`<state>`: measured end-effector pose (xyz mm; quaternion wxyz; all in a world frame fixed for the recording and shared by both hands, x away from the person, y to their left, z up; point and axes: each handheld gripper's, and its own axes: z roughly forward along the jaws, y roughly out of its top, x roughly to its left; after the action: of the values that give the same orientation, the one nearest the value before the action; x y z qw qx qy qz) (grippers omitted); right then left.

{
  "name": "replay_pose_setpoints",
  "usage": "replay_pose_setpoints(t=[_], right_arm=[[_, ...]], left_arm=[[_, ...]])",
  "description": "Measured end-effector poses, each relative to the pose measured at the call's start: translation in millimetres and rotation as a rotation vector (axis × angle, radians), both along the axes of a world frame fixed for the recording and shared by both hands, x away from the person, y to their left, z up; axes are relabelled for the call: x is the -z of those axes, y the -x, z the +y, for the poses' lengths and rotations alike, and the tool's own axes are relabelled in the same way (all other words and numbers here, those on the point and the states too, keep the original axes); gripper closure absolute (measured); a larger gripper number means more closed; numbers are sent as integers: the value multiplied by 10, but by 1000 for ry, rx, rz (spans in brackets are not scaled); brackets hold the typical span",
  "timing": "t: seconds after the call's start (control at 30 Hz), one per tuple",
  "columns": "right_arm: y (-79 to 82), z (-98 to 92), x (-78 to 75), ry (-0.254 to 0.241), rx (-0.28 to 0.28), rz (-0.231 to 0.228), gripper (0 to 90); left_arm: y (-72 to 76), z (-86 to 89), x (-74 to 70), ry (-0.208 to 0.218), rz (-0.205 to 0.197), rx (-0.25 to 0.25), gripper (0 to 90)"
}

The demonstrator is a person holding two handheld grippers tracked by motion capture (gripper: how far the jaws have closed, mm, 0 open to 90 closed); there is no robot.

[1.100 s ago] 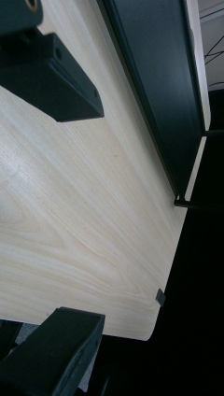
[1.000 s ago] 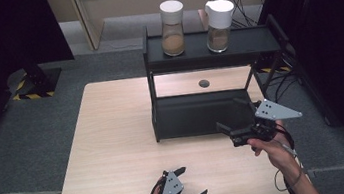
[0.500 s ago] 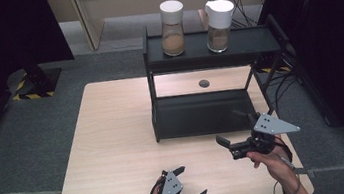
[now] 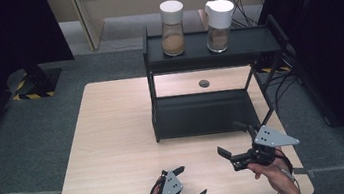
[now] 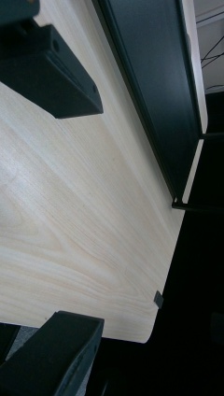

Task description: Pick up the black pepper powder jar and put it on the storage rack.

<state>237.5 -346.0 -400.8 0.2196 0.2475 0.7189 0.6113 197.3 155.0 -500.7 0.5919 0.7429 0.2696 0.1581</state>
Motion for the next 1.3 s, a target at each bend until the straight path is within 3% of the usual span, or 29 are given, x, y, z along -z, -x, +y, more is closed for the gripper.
replay_pose_setpoints(t=[0.57, 1.3], right_arm=[[78, 20, 232, 17, -31, -4, 14], [71, 43, 332, 39, -30, 13, 14]], left_arm=[[-13, -2, 3, 3, 2, -5, 6], [28, 0, 3, -3, -11, -1, 8]])
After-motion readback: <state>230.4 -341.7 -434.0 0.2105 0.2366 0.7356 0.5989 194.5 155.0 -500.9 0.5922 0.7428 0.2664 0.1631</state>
